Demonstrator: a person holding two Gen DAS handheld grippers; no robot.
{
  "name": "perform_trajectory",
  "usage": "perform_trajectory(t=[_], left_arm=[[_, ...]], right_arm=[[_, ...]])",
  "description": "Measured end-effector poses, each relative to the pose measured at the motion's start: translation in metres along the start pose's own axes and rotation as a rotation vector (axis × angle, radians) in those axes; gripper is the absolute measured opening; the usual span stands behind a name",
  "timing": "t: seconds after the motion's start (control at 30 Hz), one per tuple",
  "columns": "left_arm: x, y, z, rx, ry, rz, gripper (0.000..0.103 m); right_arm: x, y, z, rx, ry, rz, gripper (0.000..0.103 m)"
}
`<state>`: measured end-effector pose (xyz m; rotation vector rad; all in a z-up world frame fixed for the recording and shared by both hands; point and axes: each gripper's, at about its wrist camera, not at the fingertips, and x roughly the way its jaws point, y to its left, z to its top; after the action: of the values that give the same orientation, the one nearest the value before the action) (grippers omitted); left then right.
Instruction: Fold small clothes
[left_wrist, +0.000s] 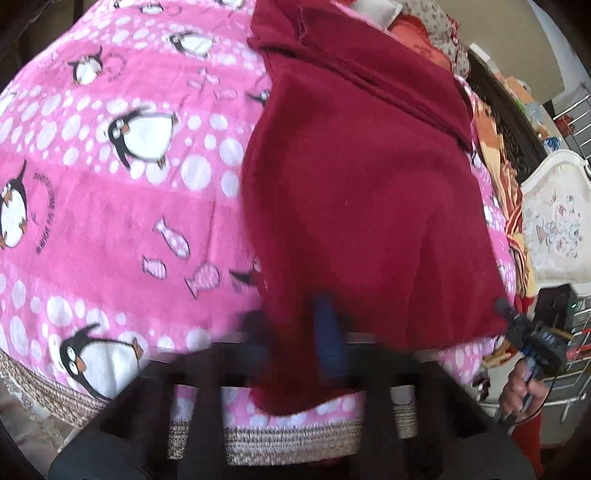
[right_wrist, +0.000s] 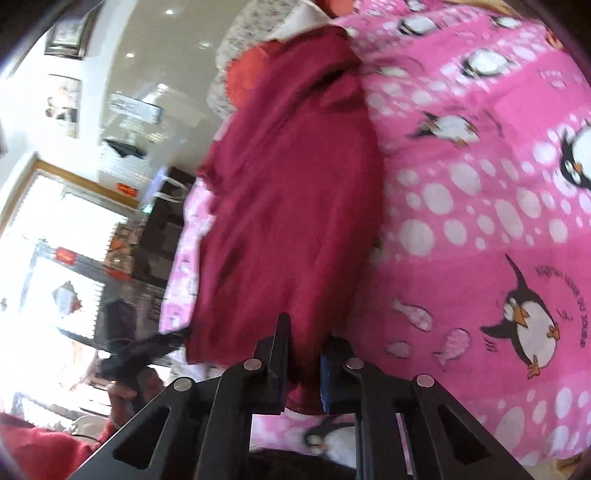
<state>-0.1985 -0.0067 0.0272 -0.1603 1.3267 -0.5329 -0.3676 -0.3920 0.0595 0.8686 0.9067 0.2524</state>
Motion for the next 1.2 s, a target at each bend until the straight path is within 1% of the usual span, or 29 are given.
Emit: perform_trajectory(t=[0.03, 0.1, 0.2, 0.27, 0.33, 0.47, 0.57, 0.7, 0.8, 0.93, 1.1, 1.2], left_arm=[[0.0, 0.0, -0.001, -0.006, 0.004, -0.022, 0.008], [-0.004, -0.003, 0.002, 0.004, -0.004, -0.036, 0.007], [-0.022, -0.005, 0.016, -0.004, -0.039, -0.112, 0.007], [-0.036, -0.005, 0.031, -0.02, -0.079, -0.169, 0.007], [-0.046, -0.004, 0.052, -0.039, -0.117, -0.206, 0.007], [-0.053, -0.009, 0.096, -0.054, -0.187, -0.227, 0.007], [-0.059, -0.02, 0.13, -0.043, -0.26, -0.234, 0.007], [-0.065, -0.027, 0.176, -0.031, -0.328, -0.226, 0.007], [-0.059, -0.031, 0.21, -0.023, -0.363, -0.209, 0.007], [-0.041, -0.035, 0.246, -0.052, -0.371, -0.197, 0.007], [-0.012, -0.031, 0.289, -0.088, -0.352, -0.153, 0.007], [0.001, -0.032, 0.301, -0.072, -0.339, -0.126, 0.007]], right_arm=[[-0.006, 0.007, 0.003, -0.016, -0.023, 0.031, 0.012], [-0.012, 0.021, 0.012, -0.048, -0.05, 0.038, 0.011], [-0.018, 0.038, 0.031, -0.074, -0.082, 0.069, 0.011], [-0.02, 0.045, 0.044, -0.092, -0.099, 0.079, 0.011], [-0.021, 0.051, 0.062, -0.112, -0.136, 0.09, 0.011], [-0.017, 0.059, 0.101, -0.12, -0.223, 0.08, 0.011], [-0.006, 0.063, 0.135, -0.115, -0.27, 0.077, 0.011], [0.001, 0.062, 0.177, -0.133, -0.3, 0.041, 0.011], [0.012, 0.06, 0.214, -0.12, -0.326, 0.032, 0.01], [0.027, 0.057, 0.249, -0.102, -0.342, 0.016, 0.01], [0.055, 0.04, 0.29, -0.059, -0.328, -0.044, 0.01], [0.068, 0.033, 0.305, -0.054, -0.312, -0.069, 0.01]])
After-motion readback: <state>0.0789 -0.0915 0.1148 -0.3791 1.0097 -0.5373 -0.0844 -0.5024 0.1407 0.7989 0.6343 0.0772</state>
